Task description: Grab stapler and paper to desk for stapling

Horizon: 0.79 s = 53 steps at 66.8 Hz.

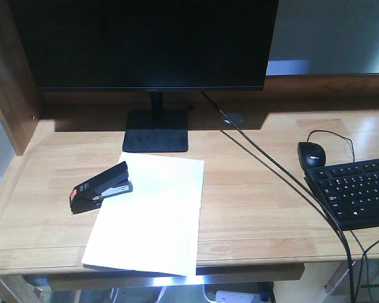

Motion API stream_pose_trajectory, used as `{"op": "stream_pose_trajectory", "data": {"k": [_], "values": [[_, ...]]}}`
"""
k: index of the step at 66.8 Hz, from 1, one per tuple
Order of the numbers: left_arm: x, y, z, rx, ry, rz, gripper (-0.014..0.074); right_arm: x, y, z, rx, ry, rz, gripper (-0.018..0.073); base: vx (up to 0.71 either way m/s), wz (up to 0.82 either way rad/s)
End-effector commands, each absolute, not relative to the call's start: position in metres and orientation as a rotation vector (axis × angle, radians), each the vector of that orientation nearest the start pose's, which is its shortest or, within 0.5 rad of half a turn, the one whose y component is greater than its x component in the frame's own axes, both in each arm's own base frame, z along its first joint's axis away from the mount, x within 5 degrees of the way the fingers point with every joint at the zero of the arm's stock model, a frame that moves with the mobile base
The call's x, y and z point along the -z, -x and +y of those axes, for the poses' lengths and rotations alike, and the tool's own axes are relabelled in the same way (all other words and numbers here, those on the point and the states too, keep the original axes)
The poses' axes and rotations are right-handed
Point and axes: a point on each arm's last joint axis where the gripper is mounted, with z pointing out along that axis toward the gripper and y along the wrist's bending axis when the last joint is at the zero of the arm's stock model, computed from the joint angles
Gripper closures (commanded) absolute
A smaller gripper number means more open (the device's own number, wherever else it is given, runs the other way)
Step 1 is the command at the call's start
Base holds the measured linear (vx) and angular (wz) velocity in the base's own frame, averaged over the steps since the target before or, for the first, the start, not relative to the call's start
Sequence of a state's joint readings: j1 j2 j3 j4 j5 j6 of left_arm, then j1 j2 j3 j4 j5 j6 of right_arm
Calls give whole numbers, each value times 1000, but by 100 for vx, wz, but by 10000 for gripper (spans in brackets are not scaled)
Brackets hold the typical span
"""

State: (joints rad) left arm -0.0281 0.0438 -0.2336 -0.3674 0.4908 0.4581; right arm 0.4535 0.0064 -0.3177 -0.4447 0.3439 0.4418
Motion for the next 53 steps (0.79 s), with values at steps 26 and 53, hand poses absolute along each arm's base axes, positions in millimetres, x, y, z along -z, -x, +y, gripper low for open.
{"op": "stream_pose_trajectory", "data": {"k": [26,53], "values": [[-258,-45,-13,32,-237,1654,603,-303,-30,2,-272,226,1391,568,0,0],[-231,-56,-1,-21,-54,1584,603,-303,-30,2,-272,226,1391,568,0,0]]}}
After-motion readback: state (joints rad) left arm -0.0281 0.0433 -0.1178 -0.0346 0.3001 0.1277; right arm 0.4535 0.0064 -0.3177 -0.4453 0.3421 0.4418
